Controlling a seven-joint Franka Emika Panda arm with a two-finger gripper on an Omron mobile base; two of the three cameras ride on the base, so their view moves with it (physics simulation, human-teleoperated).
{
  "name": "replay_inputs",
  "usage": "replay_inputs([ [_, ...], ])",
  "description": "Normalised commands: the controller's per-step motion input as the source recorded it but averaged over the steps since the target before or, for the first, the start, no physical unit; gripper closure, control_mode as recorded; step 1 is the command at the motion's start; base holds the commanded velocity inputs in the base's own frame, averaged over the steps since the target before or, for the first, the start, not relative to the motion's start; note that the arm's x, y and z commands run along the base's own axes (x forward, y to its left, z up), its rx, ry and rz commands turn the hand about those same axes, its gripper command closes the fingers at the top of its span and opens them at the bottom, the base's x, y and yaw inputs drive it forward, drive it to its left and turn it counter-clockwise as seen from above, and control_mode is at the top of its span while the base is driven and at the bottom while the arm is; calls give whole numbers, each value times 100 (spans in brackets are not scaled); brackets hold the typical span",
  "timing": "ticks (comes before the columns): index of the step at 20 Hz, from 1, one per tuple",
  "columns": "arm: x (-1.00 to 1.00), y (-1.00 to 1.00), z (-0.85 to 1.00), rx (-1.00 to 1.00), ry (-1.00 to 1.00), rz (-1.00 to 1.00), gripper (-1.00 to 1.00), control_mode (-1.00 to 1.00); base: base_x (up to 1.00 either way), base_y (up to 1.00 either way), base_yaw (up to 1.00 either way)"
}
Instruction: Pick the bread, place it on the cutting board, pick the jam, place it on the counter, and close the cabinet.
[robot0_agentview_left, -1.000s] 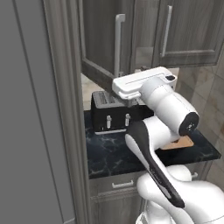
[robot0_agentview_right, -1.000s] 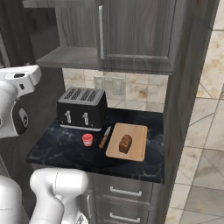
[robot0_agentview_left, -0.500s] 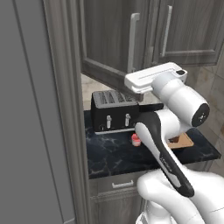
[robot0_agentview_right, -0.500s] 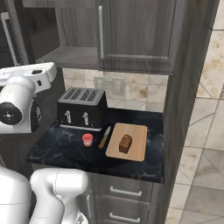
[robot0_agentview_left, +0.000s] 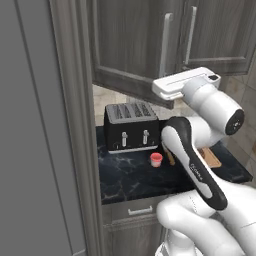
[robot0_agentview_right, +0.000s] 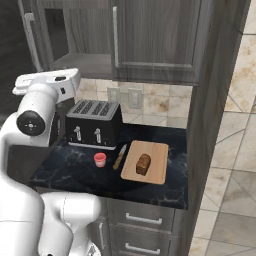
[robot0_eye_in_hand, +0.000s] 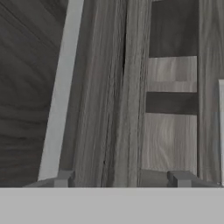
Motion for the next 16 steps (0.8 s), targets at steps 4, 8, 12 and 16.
replay_inputs([
  [4,49,-1,-7,0,0,-4,-100,-100,0,0,0],
  [8,62,0,-6,0,0,-3,-100,-100,0,0,0],
  [12,62,0,-8,0,0,-3,-100,-100,0,0,0],
  [16,69,0,-12,0,0,-1,-100,-100,0,0,0],
])
